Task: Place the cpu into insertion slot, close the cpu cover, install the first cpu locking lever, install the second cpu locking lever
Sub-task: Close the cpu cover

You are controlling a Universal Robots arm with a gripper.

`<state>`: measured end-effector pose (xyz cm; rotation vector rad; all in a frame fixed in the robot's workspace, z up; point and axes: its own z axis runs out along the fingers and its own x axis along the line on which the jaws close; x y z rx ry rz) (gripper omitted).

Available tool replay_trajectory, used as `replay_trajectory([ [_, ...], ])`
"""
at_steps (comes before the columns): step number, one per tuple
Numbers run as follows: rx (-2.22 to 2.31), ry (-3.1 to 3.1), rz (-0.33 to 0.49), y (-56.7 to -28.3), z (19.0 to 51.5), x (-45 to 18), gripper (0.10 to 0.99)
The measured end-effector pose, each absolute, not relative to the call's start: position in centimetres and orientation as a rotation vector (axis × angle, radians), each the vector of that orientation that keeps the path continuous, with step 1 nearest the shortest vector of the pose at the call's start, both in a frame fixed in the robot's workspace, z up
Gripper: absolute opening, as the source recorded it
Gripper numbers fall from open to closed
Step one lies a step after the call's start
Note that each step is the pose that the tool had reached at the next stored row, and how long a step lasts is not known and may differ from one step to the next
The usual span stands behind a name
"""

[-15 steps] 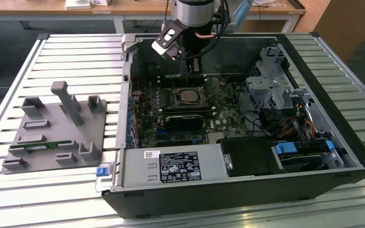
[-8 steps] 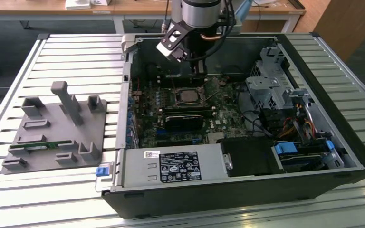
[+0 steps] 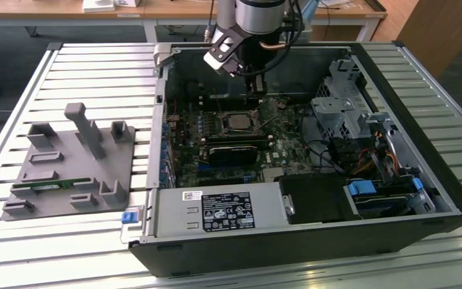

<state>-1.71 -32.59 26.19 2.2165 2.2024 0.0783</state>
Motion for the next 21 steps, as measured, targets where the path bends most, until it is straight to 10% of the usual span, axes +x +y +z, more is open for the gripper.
replay_trajectory([
  [21, 2.220, 2.206, 0.071, -32.6, 26.2, 2.5, 0.106],
])
